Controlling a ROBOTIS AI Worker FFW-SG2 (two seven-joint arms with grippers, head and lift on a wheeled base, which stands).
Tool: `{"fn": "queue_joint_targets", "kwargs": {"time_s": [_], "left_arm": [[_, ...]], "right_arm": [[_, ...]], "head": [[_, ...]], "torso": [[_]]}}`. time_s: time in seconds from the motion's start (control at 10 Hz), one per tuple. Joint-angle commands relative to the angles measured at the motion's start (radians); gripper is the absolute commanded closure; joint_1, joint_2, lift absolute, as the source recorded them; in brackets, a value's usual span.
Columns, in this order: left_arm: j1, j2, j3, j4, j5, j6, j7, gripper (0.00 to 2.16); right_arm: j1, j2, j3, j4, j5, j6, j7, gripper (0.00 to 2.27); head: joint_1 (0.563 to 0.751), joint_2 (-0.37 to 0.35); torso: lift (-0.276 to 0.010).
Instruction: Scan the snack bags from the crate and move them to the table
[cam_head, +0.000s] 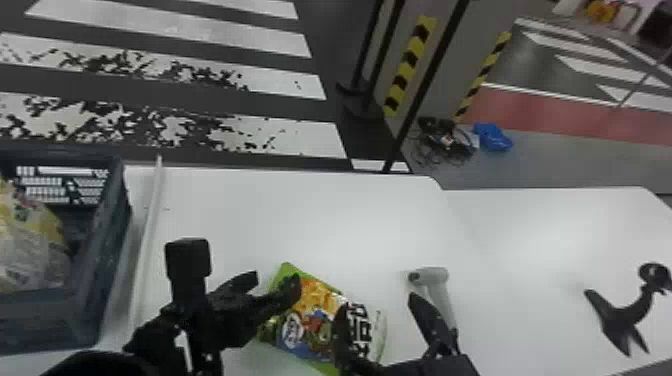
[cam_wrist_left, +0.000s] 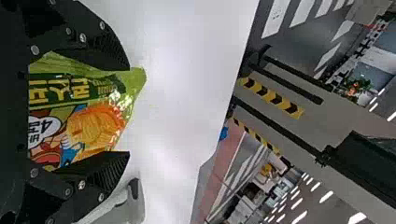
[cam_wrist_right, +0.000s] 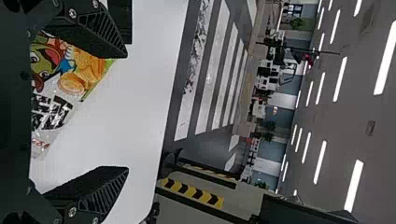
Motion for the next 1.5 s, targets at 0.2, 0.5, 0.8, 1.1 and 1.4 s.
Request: {"fn": "queue_joint_targets", "kwargs": {"time_s": [0.2, 0.5, 0.8, 1.1, 1.4], "left_arm": [[0.042, -0.003, 0.007, -0.125, -0.137, -0.003, 0.049, 0.01], [0.12, 0.043, 0.041, -0.279, -0.224, -0.024, 0.087, 0.01], [0.232, 0.123, 0.095, -0.438, -0.276, -0.123, 0.127, 0.01], [0.35, 0.172, 0.153, -0.515, -0.273, -0.239, 0.144, 0.02], [0.467, 0.225, 0.167, -0.616, -0.273, -0.34, 0.161, 0.01]], "right_arm": [[0.0, -0.002, 0.003, -0.003, 0.0, -0.003, 0.0, 0.14], [0.0, -0.006, 0.002, 0.001, -0.003, -0.006, 0.0, 0.14], [-0.008, -0.009, 0.005, 0.008, -0.014, -0.013, 0.0, 0.14], [-0.018, -0.014, 0.011, 0.008, -0.017, 0.009, 0.002, 0.14], [-0.018, -0.02, 0.012, 0.006, -0.017, 0.037, 0.008, 0.14]], "head": [[0.695, -0.35], [0.695, -0.33], [0.695, -0.259], [0.695, -0.179], [0.695, -0.144]], "torso": [[-0.095], [-0.095], [-0.095], [-0.095], [-0.095]]}}
